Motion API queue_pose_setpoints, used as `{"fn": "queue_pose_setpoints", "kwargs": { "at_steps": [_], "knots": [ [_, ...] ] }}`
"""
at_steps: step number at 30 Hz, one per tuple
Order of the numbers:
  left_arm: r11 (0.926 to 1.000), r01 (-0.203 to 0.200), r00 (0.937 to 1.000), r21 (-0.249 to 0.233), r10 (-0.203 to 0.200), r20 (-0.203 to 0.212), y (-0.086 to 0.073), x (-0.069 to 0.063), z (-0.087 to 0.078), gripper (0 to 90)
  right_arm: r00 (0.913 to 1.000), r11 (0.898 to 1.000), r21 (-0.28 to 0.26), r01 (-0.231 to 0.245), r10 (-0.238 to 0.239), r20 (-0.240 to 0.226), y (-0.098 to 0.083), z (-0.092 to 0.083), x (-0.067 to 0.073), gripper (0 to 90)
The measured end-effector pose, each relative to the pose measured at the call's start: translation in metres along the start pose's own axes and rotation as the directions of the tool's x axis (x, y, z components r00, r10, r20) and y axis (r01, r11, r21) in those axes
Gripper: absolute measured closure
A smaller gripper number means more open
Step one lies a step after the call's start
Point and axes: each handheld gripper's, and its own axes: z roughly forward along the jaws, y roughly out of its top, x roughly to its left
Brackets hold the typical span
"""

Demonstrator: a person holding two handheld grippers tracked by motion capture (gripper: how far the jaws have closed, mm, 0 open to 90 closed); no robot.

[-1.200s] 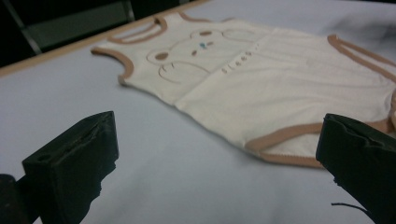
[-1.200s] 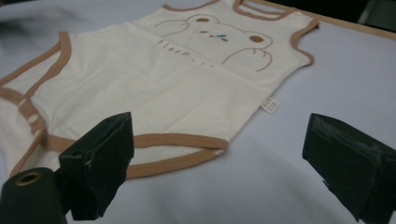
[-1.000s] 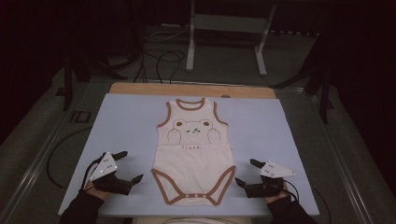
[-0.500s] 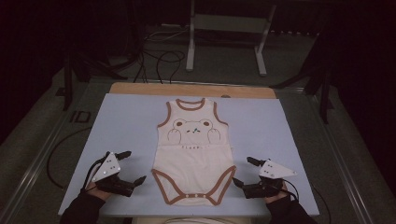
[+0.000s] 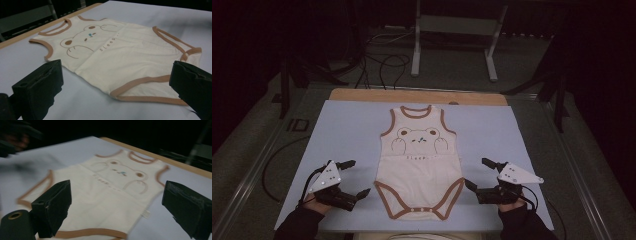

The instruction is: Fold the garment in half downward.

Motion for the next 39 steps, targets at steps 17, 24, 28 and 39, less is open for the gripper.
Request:
{"fn": "queue_pose_setpoints", "kwargs": {
  "at_steps": [17,24,28,39],
  "knots": [
    [0.999,0.021,0.9981,0.04,-0.023,0.057,0.039,0.02,0.016,0.0,0.9994,0.999,0.048,-0.01,0.008,0.033,0.019,0.039,-0.02,9.0],
    [0.991,0.054,0.9981,0.122,-0.051,-0.035,0.046,0.035,0.035,0.0,0.9999,0.995,0.096,-0.007,0.006,0.008,0.03,0.065,-0.032,9.0],
    [0.9771,0.105,0.9935,0.185,-0.095,-0.064,0.047,0.044,0.051,0.0,1.0,0.99,0.139,-0.002,0.002,0.005,0.036,0.081,-0.036,9.0],
    [0.9504,0.137,0.9886,0.279,-0.114,-0.098,0.044,0.046,0.082,0.0,0.9889,0.961,0.239,-0.141,0.148,-0.012,0.015,0.11,-0.057,9.0]
  ]
}}
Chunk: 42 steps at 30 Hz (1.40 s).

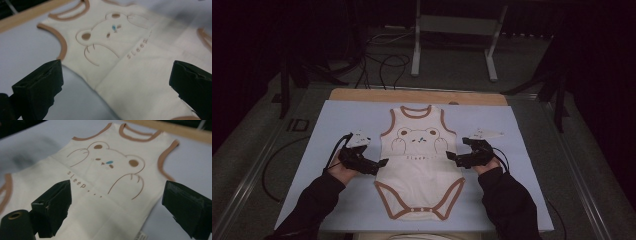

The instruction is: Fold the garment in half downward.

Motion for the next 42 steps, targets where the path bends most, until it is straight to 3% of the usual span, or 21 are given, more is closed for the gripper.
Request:
{"fn": "queue_pose_setpoints", "kwargs": {
  "at_steps": [1,2,5,6,8,10,16,18,23,27,30,34,36,40,42],
  "knots": [
    [0.9983,0.058,0.998,0.002,-0.058,0.026,-0.001,0.003,0.004,0.0,0.9997,1.0,0.003,0.018,-0.018,0.018,-0.002,0.001,-0.001,9.0],
    [0.9966,0.081,0.996,0.013,-0.081,0.038,-0.003,0.005,0.008,0.0,0.9994,1.0,0.012,0.015,-0.016,0.03,-0.005,0.002,-0.002,9.0],
    [0.9934,0.102,0.9934,0.051,-0.105,0.046,-0.007,0.012,0.018,0.0,0.9992,0.999,0.049,-0.013,0.012,0.037,-0.013,0.007,-0.007,9.0],
    [0.993,0.098,0.9943,0.066,-0.1,0.036,-0.008,0.014,0.02,0.0,0.9982,0.997,0.051,-0.053,0.052,0.032,-0.016,0.01,-0.009,9.0],
    [0.9927,0.098,0.9947,0.07,-0.1,0.023,-0.007,0.017,0.024,0.0,0.9987,0.997,0.063,-0.047,0.046,0.02,-0.018,0.012,-0.01,9.0],
    [0.9909,0.117,0.9914,0.068,-0.12,0.051,-0.005,0.019,0.027,0.0,0.9983,0.996,0.079,-0.035,0.031,0.049,-0.021,0.015,-0.011,9.3],
    [0.9904,0.063,0.9965,0.123,-0.069,0.047,-0.002,0.018,0.041,0.2,0.997,0.99,0.127,-0.054,0.046,0.062,-0.027,0.026,-0.02,21.3],
    [0.986,0.084,0.9951,0.144,-0.091,0.04,0.0,0.019,0.046,0.3,0.9955,0.987,0.146,-0.064,0.053,0.079,-0.027,0.03,-0.023,26.1],
    [0.9815,0.095,0.995,0.166,-0.099,0.015,0.001,0.023,0.055,4.1,0.9949,0.986,0.149,-0.067,0.055,0.085,-0.024,0.037,-0.028,35.3],
    [0.9786,0.112,0.9936,0.173,-0.113,-0.003,0.002,0.026,0.06,5.5,0.9878,0.985,0.161,-0.065,0.04,0.151,-0.02,0.044,-0.03,46.3],
    [0.9767,0.114,0.9934,0.182,-0.114,-0.013,0.003,0.028,0.062,8.2,0.9875,0.983,0.166,-0.072,0.047,0.151,-0.019,0.047,-0.031,50.6],
    [0.9791,0.114,0.9933,0.168,-0.108,-0.041,0.003,0.03,0.065,16.5,0.9848,0.975,0.22,-0.044,0.005,0.174,-0.018,0.054,-0.028,55.9],
    [0.9763,0.113,0.9935,0.185,-0.108,-0.034,0.003,0.031,0.067,22.2,0.983,0.974,0.224,-0.038,-0.004,0.183,-0.018,0.053,-0.027,61.4],
    [0.9713,0.106,0.9941,0.213,-0.099,-0.046,0.0,0.03,0.074,34.8,0.9849,0.97,0.241,-0.022,-0.02,0.172,-0.016,0.054,-0.024,72.5],
    [0.9728,0.11,0.9932,0.203,-0.1,-0.059,0.0,0.029,0.075,39.3,0.9857,0.968,0.249,-0.016,-0.027,0.166,-0.016,0.054,-0.023,77.5]
  ]
}}
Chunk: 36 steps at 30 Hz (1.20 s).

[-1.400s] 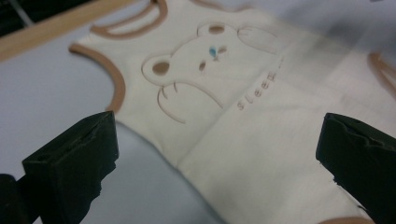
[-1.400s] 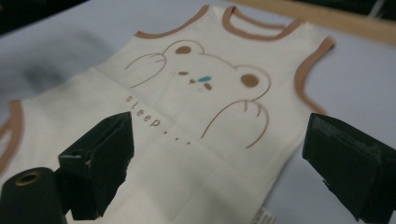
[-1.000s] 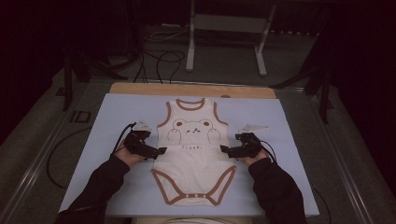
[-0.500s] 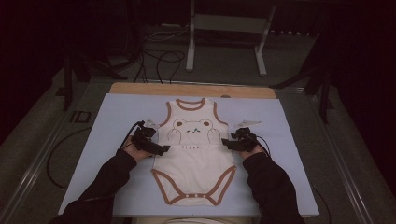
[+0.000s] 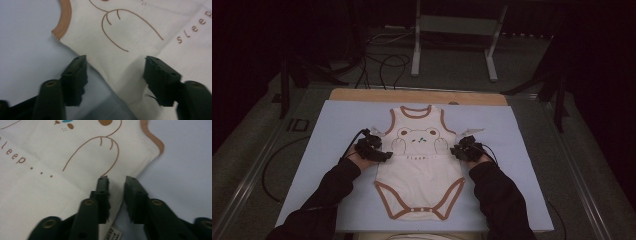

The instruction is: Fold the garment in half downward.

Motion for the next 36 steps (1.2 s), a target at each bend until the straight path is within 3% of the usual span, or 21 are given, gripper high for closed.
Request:
{"fn": "queue_pose_setpoints", "kwargs": {
  "at_steps": [4,5,10,15,24,28,36],
  "knots": [
    [1.0,0.008,0.9994,0.005,-0.007,-0.033,0.0022,-0.0008,0.0002,48.0,0.9998,1.0,0.007,0.018,-0.018,-0.007,0.0006,-0.0001,0.0018,87.3],
    [0.9999,0.01,0.9985,0.004,-0.01,-0.054,0.0021,-0.0018,-0.0004,48.2,0.9998,1.0,0.008,0.019,-0.019,-0.006,0.0007,0.0,0.0025,87.6],
    [0.9991,0.043,0.9977,0.006,-0.042,-0.053,0.0008,0.0004,-0.0007,51.9,0.9992,0.999,0.01,0.039,-0.039,0.003,0.0012,0.0003,0.0047,88.8],
    [0.9979,0.062,0.9941,0.019,-0.06,-0.09,0.0026,-0.0043,-0.0004,52.2,0.999,0.999,0.004,0.043,-0.043,0.009,0.0003,0.0003,0.0055,88.8],
    [0.9972,0.057,0.9973,0.049,-0.055,-0.049,0.0077,-0.0089,0.0003,73.6,0.9994,0.999,-0.002,0.034,-0.034,0.004,0.0001,0.0005,0.0046,89.0],
    [0.9963,0.076,0.9971,0.039,-0.076,-0.001,0.0071,-0.0076,0.0011,86.1,0.9994,0.999,0.001,0.033,-0.033,0.003,0.0006,0.0005,0.0047,89.0],
    [0.9941,0.106,0.9937,0.025,-0.106,0.036,0.0051,-0.0026,-0.0001,89.6,0.9996,1.0,-0.009,0.02,-0.02,-0.021,0.0017,-0.0029,0.0034,89.4]
  ]
}}
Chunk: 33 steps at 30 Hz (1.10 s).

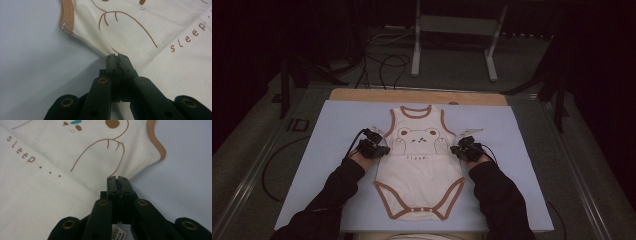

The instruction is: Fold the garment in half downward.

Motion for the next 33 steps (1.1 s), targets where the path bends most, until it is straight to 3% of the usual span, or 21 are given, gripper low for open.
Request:
{"fn": "queue_pose_setpoints", "kwargs": {
  "at_steps": [6,13,24,33],
  "knots": [
    [0.9997,-0.025,0.9997,-0.006,0.025,-0.001,0.0,-0.001,-0.006,89.7,1.0,1.0,-0.014,0.0,0.0,-0.008,0.003,-0.007,-0.002,89.5],
    [0.9993,-0.027,0.9996,-0.026,0.027,0.012,0.003,0.001,-0.017,89.6,0.9999,1.0,-0.022,0.004,-0.005,-0.015,0.004,-0.013,-0.001,89.5],
    [0.9983,-0.041,0.9985,-0.041,0.043,0.034,0.002,-0.003,-0.032,89.6,0.9982,0.997,-0.047,0.058,-0.059,-0.011,0.01,-0.034,0.008,89.5],
    [0.9957,-0.083,0.9955,-0.042,0.085,0.043,-0.002,-0.015,-0.046,89.6,0.9957,0.994,-0.065,0.088,-0.09,-0.024,0.006,-0.052,0.019,89.5]
  ]
}}
